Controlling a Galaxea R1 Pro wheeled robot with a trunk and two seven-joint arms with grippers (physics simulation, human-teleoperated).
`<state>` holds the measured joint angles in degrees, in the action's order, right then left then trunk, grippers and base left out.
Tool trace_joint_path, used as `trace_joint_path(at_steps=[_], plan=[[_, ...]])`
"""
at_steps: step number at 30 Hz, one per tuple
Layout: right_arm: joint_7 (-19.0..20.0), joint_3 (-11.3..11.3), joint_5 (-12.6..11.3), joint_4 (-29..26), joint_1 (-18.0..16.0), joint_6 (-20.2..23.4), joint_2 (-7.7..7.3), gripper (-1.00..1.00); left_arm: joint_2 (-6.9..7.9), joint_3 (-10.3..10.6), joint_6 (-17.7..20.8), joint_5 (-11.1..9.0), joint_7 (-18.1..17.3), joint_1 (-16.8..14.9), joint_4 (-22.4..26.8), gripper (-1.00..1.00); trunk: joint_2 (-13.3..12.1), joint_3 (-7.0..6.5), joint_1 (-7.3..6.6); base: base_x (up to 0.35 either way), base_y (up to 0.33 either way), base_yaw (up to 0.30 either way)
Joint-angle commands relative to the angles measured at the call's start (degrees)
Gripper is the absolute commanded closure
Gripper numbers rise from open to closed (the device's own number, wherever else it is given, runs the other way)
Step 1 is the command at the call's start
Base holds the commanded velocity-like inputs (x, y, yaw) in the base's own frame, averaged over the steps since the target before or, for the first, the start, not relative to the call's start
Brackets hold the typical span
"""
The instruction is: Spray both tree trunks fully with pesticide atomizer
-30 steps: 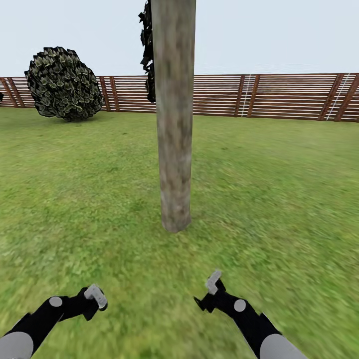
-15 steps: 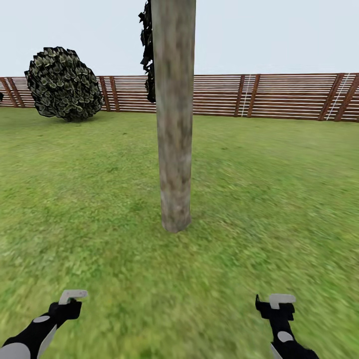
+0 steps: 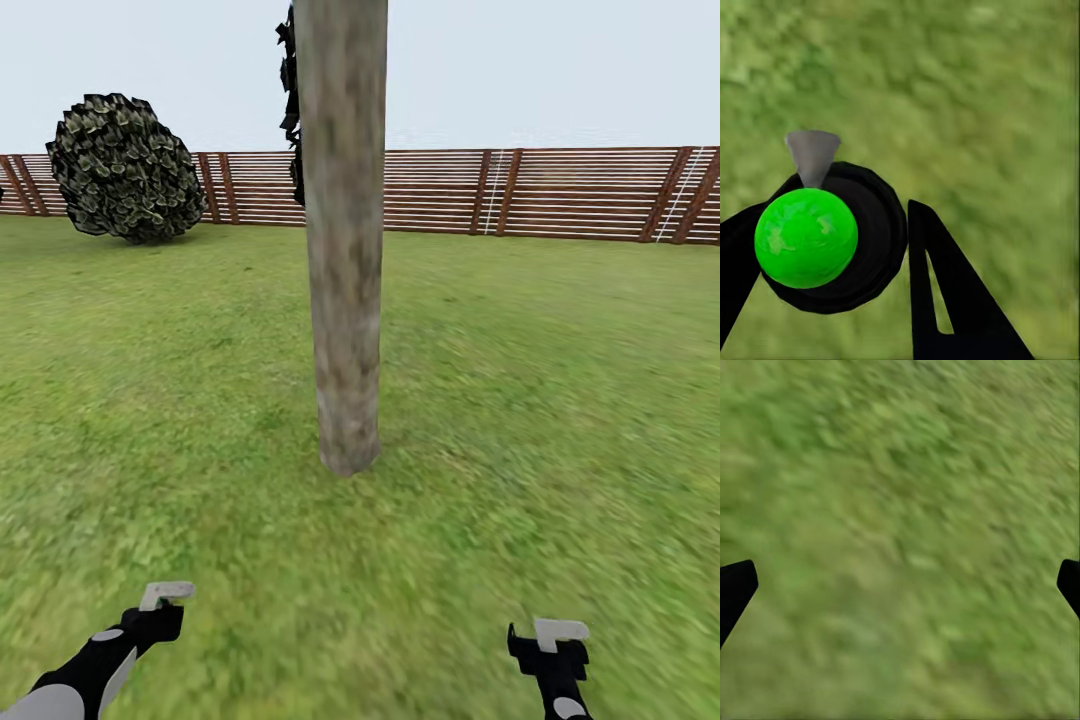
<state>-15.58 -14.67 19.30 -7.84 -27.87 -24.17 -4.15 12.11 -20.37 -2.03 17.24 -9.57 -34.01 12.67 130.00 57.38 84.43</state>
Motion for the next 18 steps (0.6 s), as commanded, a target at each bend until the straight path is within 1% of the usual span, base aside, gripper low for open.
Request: trace_joint_path(at_steps=[1,4,6,7,8,10,11,12,18], plan=[[0.0,0.0,0.0,0.2,0.0,0.0,0.07,-1.00,-0.12,0.0,0.1,0.0,0.0,0.0,0.0,1.00,0.0,0.00,0.00,0.280,-0.154,0.000],[0.0,0.0,0.0,0.4,0.0,0.0,0.16,-1.00,-0.48,0.0,0.1,-0.1,0.1,0.0,0.0,1.00,0.0,0.00,0.00,0.259,-0.169,0.000],[0.0,0.0,0.0,0.5,0.0,0.0,0.21,-1.00,-1.92,0.0,0.1,0.1,0.0,0.0,0.0,1.00,0.0,0.00,0.00,0.242,-0.190,-0.004],[0.0,0.0,0.0,0.5,0.0,0.1,0.27,-1.00,-3.44,0.2,0.1,1.4,0.1,0.0,0.3,1.00,0.0,0.00,0.00,0.246,-0.202,-0.226],[0.0,0.0,0.0,0.6,0.0,0.1,0.28,-1.00,-3.67,0.1,0.1,2.1,0.1,0.0,0.4,1.00,0.0,0.00,0.00,0.264,-0.207,-0.263],[0.0,0.0,0.0,0.6,0.0,0.1,0.28,-1.00,-3.91,0.1,0.1,2.3,0.1,0.0,0.5,1.00,0.0,0.00,0.00,0.270,-0.209,-0.275],[0.0,0.0,0.0,0.6,0.0,0.1,0.29,-1.00,-4.56,0.0,0.1,2.5,0.1,0.0,0.5,1.00,0.0,0.00,0.00,0.265,-0.225,-0.286],[0.0,0.0,0.0,0.6,0.0,0.1,0.29,-1.00,-4.77,0.1,0.1,2.6,0.1,0.0,0.5,1.00,0.0,0.00,0.00,0.248,-0.241,-0.287],[0.0,0.0,0.0,0.6,0.0,0.0,0.29,-1.00,-4.92,0.3,0.1,2.6,0.1,0.0,0.5,1.00,0.0,0.00,0.00,0.201,-0.273,-0.289]])
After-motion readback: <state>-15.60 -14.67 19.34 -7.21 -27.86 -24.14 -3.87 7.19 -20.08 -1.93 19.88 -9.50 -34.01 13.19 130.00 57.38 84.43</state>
